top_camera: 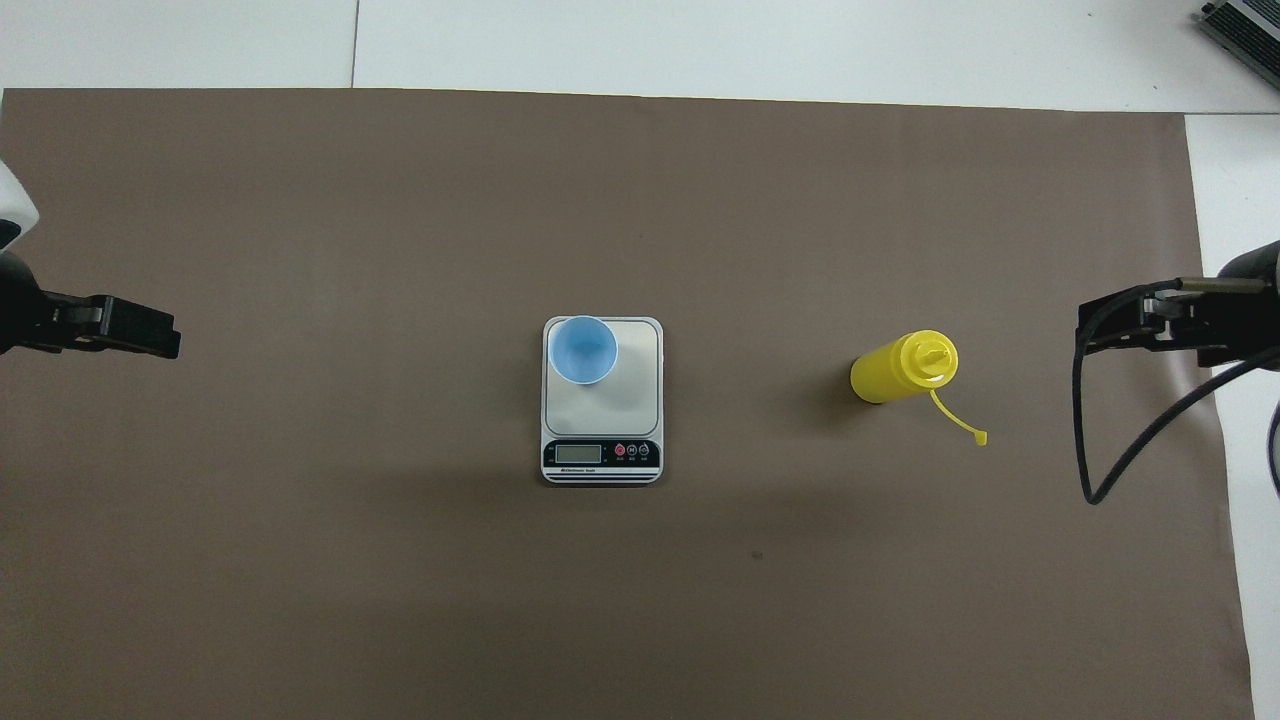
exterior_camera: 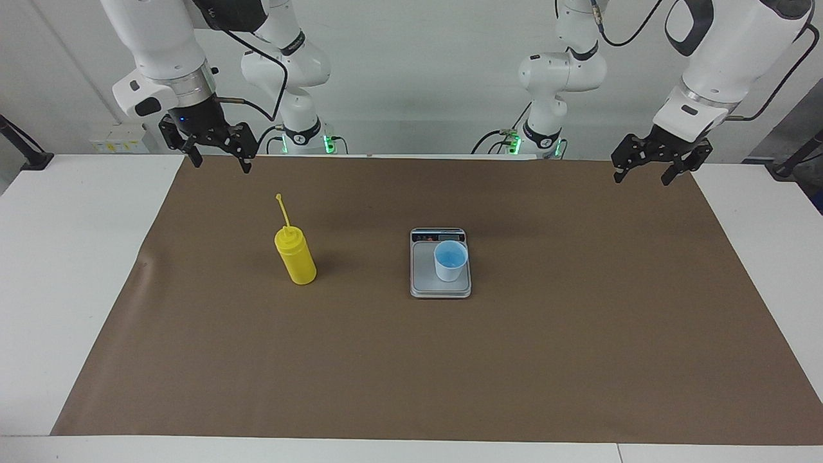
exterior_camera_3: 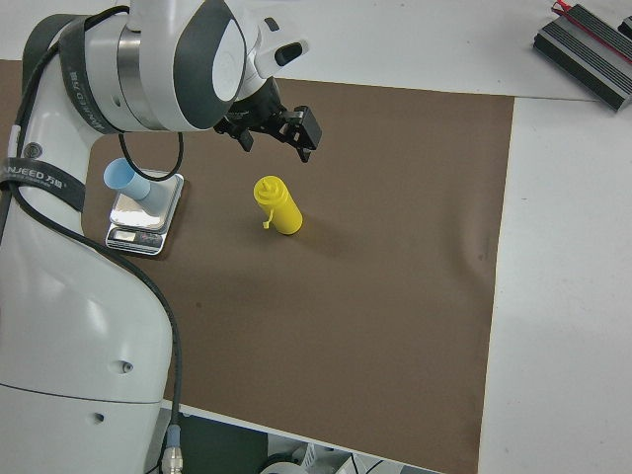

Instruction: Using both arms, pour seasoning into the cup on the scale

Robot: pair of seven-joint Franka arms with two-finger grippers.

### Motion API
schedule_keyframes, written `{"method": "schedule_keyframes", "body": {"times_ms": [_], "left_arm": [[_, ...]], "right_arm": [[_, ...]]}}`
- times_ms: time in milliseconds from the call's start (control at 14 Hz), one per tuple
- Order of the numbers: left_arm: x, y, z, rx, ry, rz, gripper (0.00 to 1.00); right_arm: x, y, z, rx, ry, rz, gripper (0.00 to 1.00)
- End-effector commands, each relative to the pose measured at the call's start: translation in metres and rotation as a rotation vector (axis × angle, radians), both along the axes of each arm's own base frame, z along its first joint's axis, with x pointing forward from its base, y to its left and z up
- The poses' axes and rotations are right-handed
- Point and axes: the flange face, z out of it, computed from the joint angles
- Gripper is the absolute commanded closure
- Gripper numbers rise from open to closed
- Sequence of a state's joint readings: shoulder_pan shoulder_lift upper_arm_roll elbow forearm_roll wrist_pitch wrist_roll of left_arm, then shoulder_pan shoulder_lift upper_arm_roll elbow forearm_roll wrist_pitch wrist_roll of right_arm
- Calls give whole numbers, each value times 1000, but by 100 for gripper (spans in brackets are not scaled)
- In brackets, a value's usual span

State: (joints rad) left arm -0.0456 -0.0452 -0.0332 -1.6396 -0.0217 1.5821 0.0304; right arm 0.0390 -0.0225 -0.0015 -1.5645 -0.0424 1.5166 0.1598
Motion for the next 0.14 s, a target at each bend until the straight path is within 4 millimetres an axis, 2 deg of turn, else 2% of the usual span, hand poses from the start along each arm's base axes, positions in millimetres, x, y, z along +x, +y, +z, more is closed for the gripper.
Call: {"method": "schedule_keyframes", "body": {"times_ms": [0, 71], "left_arm": [[-8, 3, 1, -8, -4, 5, 0], [-8, 2, 1, -8, -4, 4, 0]], "right_arm": [[-8, -6, 1, -3, 3, 13, 0], [-8, -6, 1, -4, 2, 13, 0]]}}
